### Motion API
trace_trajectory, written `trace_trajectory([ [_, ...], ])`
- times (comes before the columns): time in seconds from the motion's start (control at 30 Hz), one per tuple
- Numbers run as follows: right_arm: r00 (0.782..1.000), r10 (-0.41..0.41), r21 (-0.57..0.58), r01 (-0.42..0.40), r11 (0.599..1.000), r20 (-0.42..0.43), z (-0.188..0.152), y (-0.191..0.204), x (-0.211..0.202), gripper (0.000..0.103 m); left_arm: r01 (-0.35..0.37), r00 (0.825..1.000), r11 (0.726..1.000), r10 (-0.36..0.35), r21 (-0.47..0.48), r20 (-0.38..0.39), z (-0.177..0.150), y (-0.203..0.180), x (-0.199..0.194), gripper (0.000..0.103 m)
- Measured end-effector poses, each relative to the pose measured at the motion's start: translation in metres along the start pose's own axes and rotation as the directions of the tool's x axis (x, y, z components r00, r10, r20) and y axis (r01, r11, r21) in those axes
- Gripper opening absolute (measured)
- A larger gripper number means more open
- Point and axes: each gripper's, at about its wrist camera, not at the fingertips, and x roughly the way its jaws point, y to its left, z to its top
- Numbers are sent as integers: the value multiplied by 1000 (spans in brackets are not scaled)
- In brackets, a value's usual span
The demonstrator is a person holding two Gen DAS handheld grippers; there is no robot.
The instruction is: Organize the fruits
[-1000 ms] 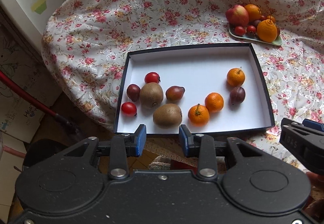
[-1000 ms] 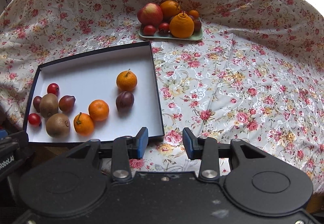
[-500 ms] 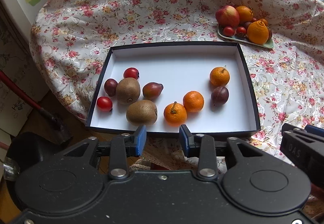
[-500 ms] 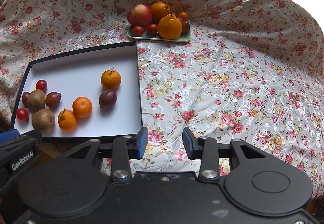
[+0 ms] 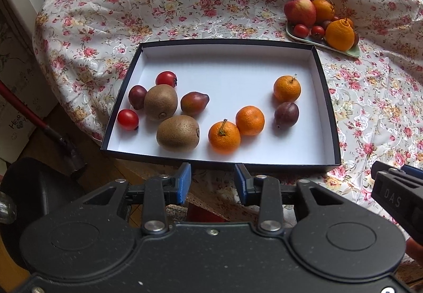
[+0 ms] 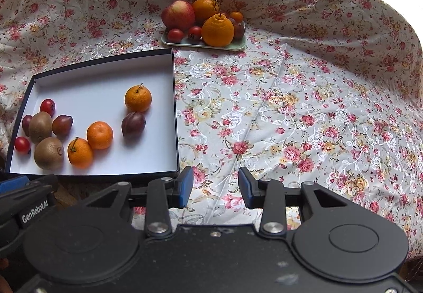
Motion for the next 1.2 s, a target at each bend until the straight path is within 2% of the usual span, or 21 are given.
trace_trajectory([
  [1.2, 999, 10, 0, -10, 1000, -35, 0, 1, 6, 40, 20, 1000, 1000, -20, 19, -14, -2, -3, 2, 45],
])
